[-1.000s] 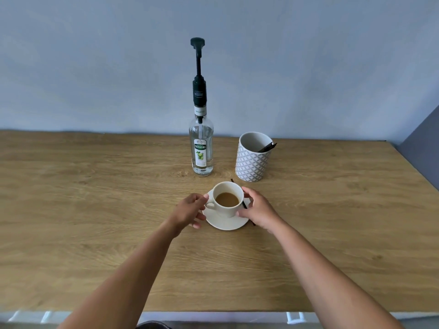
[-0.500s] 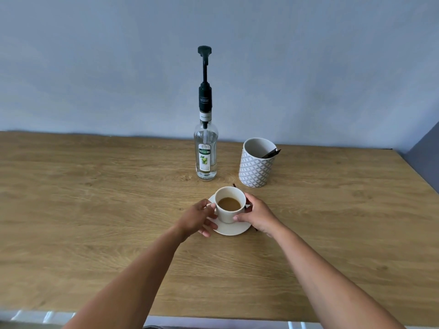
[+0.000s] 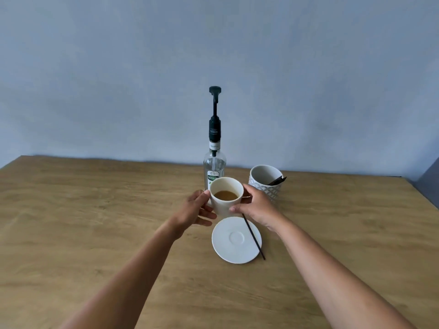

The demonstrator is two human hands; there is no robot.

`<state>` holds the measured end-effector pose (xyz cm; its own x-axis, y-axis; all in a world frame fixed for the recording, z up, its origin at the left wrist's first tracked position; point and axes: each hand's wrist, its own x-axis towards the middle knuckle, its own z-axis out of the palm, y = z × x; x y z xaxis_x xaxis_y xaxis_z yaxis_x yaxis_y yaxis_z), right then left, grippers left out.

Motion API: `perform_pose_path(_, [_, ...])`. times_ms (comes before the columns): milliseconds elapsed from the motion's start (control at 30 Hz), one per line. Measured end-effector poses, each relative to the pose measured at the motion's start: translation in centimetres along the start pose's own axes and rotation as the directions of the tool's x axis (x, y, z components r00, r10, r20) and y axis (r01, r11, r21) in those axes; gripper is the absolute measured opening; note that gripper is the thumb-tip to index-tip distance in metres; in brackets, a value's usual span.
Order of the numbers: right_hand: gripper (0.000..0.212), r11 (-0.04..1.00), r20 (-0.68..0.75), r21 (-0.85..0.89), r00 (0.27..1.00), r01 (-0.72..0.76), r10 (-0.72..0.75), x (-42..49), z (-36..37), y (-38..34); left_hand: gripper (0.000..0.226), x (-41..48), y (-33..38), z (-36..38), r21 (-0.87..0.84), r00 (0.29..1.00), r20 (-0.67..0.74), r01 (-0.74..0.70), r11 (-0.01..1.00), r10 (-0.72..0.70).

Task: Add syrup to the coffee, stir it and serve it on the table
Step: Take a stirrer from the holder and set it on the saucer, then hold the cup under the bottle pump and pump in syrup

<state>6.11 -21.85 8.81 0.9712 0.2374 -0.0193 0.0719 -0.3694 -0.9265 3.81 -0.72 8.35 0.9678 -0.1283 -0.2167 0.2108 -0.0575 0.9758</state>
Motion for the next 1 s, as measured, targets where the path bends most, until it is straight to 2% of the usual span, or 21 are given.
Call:
perform_pose_path(133, [0.069, 0.999, 0.01, -0.012, 0.999, 0.043, -0.042, 1.6, -0.5, -2.8, 0.032, 0.1, 3.1, -0.9, -0.024, 0.999, -0.029, -0.025, 0.999, 0.024])
perform_pose_path(233, [0.064, 0.998, 0.035, -0.002, 0.997, 0.064, -0.064, 2.5, -1.0, -4.5, 0.033, 0.1, 4.9, -1.5, -0.008, 0.998, -0.046, -0.042, 0.999, 0.041])
perform_pose_path(467, [0.068, 0.99, 0.074, -0.066, 0.99, 0.125, -0.12, 4.2, -2.3, -7.8, 0.035, 0.4, 7.6, -2.5, -0.025, 0.995, -0.076, -0.07, 0.997, 0.067])
perform_pose_path(667, [0.063, 0.986, 0.185, -0.083, 0.975, 0.143, -0.125, 5.9, -5.7, -11.4, 0.031, 0.6, 10.0, -3.1, -0.05, 0.988, -0.125, -0.094, 0.994, 0.087])
perform_pose_path(733, [0.06, 0.985, 0.145, -0.091, 0.981, 0.144, -0.13, 6.7, -7.4, -13.4, 0.031, 0.7, 10.7, -3.4, -0.055, 0.987, -0.131, -0.1, 0.994, 0.092])
perform_pose_path(800, [0.039, 0.98, 0.038, -0.068, 0.982, 0.188, -0.185, 7.7, -8.7, -15.8, 0.031, 0.9, 11.1, -3.6, -0.057, 0.986, -0.136, -0.108, 0.993, 0.099])
perform_pose_path(867, [0.017, 0.968, -0.147, -0.031, 0.957, 0.249, -0.25, 8.9, -9.4, -18.2, 0.032, 1.0, 11.5, -3.7, -0.059, 0.985, -0.141, -0.113, 0.992, 0.104])
perform_pose_path(933, [0.022, 0.96, -0.279, -0.037, 0.92, 0.277, -0.276, 10.5, -9.4, -20.4, 0.033, 1.1, 11.8, -3.7, -0.065, 0.984, -0.147, -0.115, 0.991, 0.105])
perform_pose_path(1000, [0.039, 0.96, -0.28, -0.079, 0.918, 0.269, -0.28, 12.1, -8.9, -22.3, 0.034, 1.3, 12.2, -3.6, -0.07, 0.983, -0.151, -0.119, 0.99, 0.108])
